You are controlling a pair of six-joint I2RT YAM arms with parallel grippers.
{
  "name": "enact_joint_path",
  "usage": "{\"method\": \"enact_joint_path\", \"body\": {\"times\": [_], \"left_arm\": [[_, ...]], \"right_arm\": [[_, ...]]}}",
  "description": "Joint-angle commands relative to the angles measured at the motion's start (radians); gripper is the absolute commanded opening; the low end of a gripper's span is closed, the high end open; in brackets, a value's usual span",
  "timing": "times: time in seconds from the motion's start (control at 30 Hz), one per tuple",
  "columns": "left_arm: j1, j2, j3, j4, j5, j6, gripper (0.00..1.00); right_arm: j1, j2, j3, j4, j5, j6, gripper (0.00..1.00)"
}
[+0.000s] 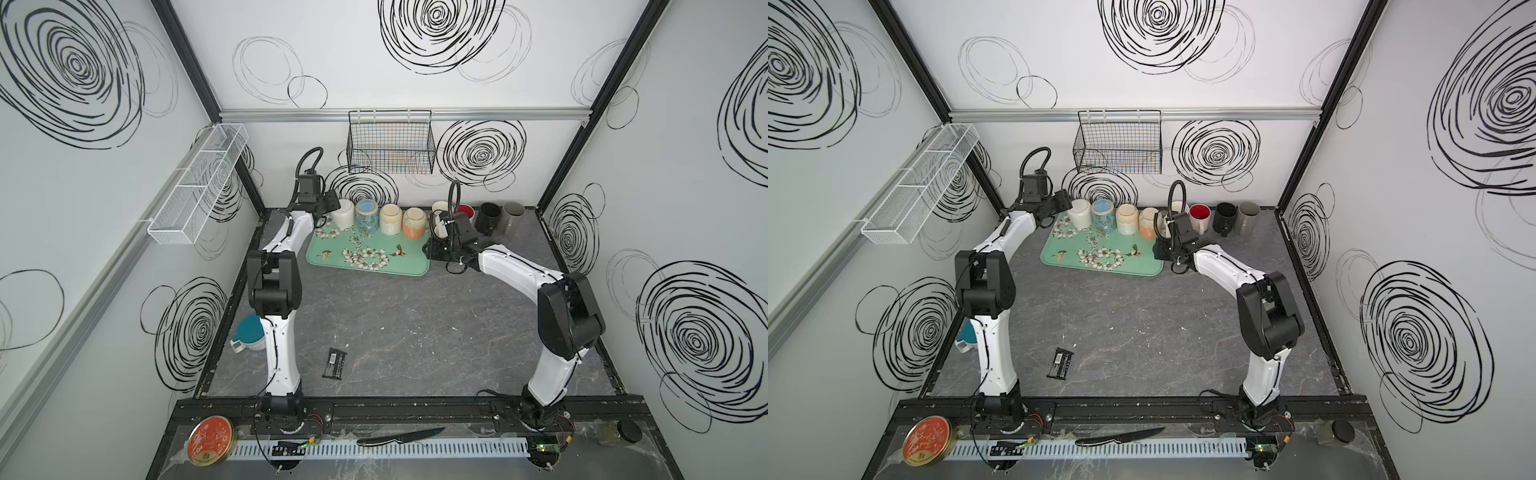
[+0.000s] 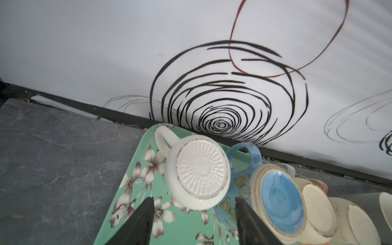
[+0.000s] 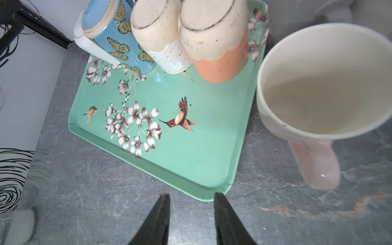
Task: Turn the mug right side up
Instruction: Move the mug to the tray.
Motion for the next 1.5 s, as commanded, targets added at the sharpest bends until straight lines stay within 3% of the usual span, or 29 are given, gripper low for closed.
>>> {"method": "enact_joint_path", "body": {"times": [0.0, 0.2, 0.5, 0.63, 0.9, 1.47], "left_arm": [[0.003, 0.078, 0.105, 0.002, 0.023, 0.015, 0.68], [-0.019, 0.267, 0.382, -0.135, -0.057, 0.106, 0.76], [-0.046, 0.370, 0.406, -0.046, 0.008, 0.071, 0.87], [-0.057, 0.393, 0.401, -0.085, 0.010, 0.039, 0.87], [-0.044, 0.343, 0.285, -0.189, 0.017, -0.057, 0.70], [-0.102, -0.015, -0.218, -0.199, -0.023, -0.018, 0.66]], "right_arm": [[0.010, 0.026, 0.037, 0.019, -0.020, 0.026, 0.40], [0.011, 0.076, 0.073, 0.014, -0.045, 0.024, 0.40], [0.007, 0.133, 0.122, 0.001, -0.070, 0.008, 0.39], [0.010, 0.150, 0.146, -0.017, -0.074, 0.007, 0.40], [0.008, 0.130, 0.112, -0.003, -0.078, 0.010, 0.39], [0.029, 0.056, 0.020, 0.028, -0.085, 0.040, 0.39]]}}
